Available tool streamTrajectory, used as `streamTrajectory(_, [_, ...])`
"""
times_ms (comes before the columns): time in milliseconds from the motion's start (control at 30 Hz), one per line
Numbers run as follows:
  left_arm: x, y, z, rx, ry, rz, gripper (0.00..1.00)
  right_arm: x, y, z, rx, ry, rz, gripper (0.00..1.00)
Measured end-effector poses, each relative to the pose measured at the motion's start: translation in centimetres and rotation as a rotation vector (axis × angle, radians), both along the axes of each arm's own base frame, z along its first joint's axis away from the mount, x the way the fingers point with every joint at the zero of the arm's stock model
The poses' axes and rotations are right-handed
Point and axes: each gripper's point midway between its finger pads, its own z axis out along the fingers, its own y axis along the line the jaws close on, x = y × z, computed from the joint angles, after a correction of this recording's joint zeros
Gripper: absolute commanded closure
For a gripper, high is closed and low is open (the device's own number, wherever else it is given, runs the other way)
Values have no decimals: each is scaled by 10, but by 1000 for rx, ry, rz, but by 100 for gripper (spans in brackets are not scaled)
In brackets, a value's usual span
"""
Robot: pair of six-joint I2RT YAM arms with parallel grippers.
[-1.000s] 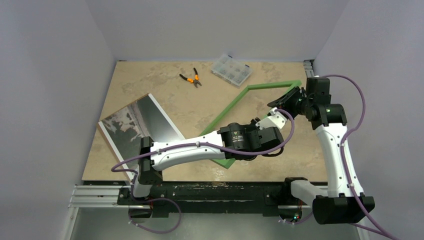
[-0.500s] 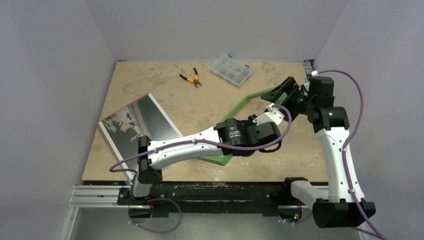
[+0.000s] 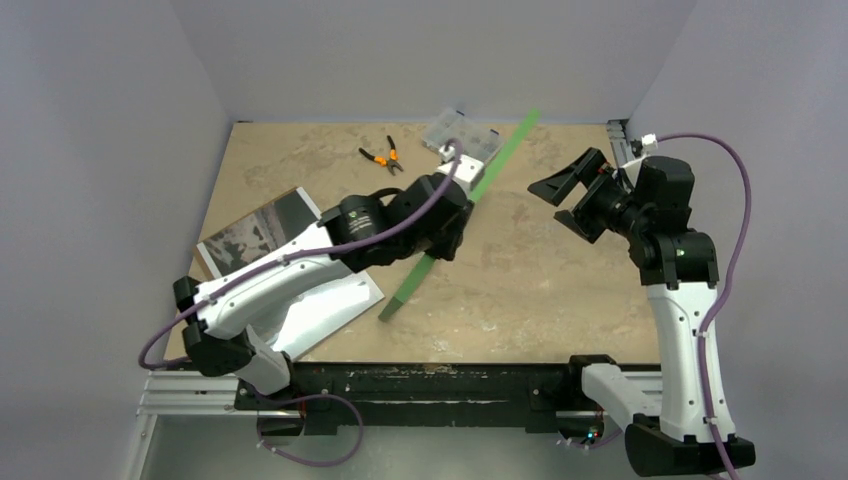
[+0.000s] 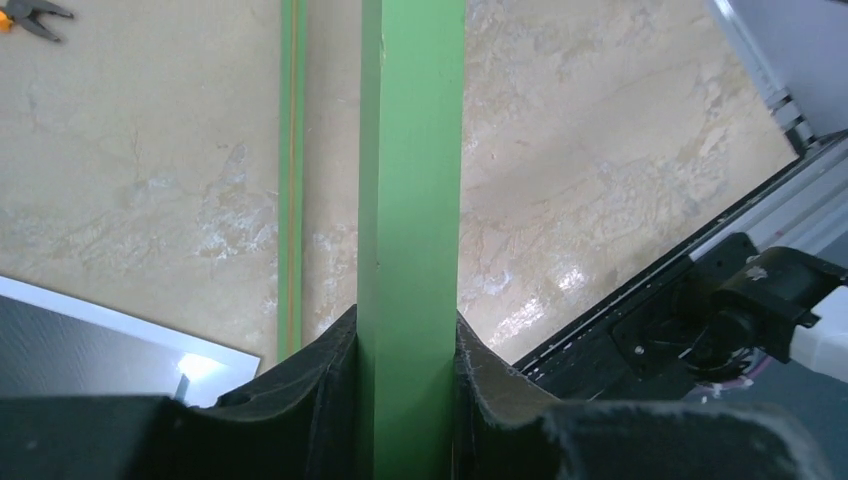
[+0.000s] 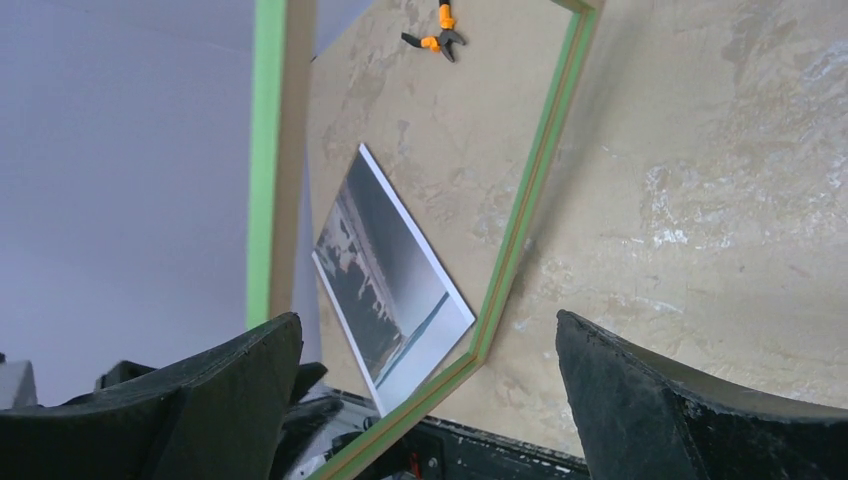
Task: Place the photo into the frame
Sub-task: Turn over the photo frame at the center of the board.
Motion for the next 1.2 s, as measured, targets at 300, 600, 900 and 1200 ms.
streamTrajectory(300, [13,25,18,-367,125,50,100,0,-2,-25,-48,38,26,2])
streamTrajectory(600, [13,13,26,-579,269,13,100,1,-3,-75,-88,153,56,3])
streamTrajectory(900, [-4,-12,29,-748,423,-43,100,-6,-6,-108,-121,219,76,5])
streamTrajectory(1200, [5,-6,14,-842,462,82,100,-17,-18,-159,-206,321,67,10])
